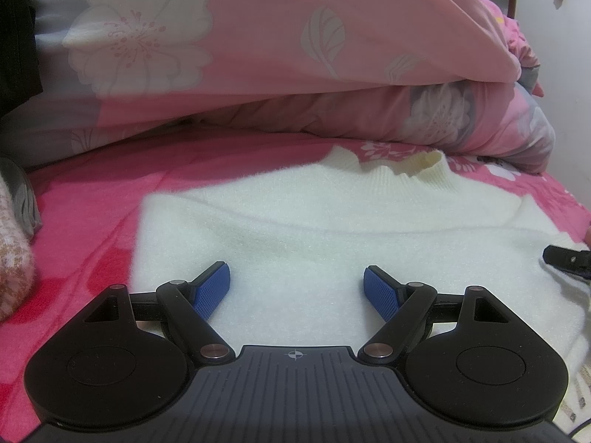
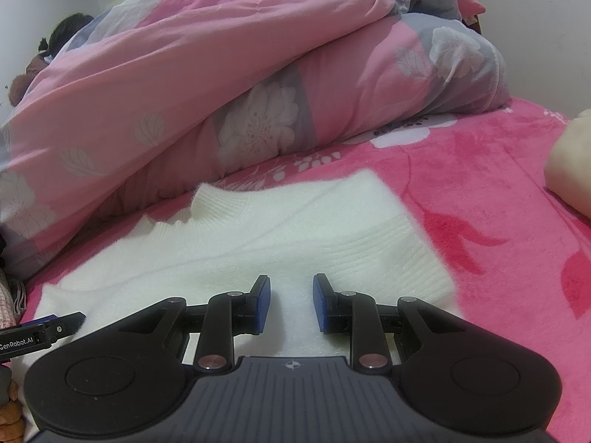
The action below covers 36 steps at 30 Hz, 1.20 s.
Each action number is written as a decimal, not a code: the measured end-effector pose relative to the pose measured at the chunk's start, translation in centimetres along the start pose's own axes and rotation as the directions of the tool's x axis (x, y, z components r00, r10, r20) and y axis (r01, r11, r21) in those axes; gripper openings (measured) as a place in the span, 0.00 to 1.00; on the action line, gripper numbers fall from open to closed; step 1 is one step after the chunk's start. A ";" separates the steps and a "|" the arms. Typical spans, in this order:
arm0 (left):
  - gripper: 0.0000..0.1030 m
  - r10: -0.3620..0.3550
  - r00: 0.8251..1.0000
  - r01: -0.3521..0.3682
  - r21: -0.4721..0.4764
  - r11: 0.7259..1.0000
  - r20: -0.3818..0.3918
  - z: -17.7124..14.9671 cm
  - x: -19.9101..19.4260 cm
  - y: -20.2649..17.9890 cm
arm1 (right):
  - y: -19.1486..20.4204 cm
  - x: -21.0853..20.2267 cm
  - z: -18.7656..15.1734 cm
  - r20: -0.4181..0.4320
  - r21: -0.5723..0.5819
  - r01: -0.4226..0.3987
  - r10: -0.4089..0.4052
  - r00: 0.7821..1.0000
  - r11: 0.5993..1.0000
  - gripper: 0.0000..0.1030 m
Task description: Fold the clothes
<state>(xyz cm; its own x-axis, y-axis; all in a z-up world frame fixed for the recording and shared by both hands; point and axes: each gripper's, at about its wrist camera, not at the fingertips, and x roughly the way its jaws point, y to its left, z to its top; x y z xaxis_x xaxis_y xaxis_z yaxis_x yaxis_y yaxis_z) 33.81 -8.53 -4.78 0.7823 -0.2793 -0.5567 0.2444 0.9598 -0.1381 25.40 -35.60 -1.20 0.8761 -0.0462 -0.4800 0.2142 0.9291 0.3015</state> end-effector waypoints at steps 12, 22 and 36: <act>0.78 -0.001 1.000 0.001 -0.001 1.000 0.000 -0.1 0.1 0.1 | 5.5 0.1 -1.4 -0.101 -0.289 -0.167 0.143 0.985 0.943 0.34; 0.78 -0.095 0.994 0.100 -0.105 0.989 0.050 3.8 -2.6 1.6 | 3.1 -1.0 1.3 -0.066 -0.082 -0.180 0.175 0.982 0.980 0.35; 0.76 -0.175 0.977 0.165 -0.085 0.983 -0.125 10.0 9.4 -0.8 | 6.5 8.4 10.1 -0.089 -0.116 -0.150 0.140 0.986 0.982 0.29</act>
<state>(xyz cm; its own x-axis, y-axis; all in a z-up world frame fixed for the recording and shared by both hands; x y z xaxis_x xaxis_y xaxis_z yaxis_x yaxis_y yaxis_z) 46.68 -12.17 -1.74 0.6496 -0.4374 -0.6218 0.3206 0.8992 -0.2977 38.54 -33.63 5.03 0.8552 0.1175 -0.5048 0.0286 0.9618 0.2723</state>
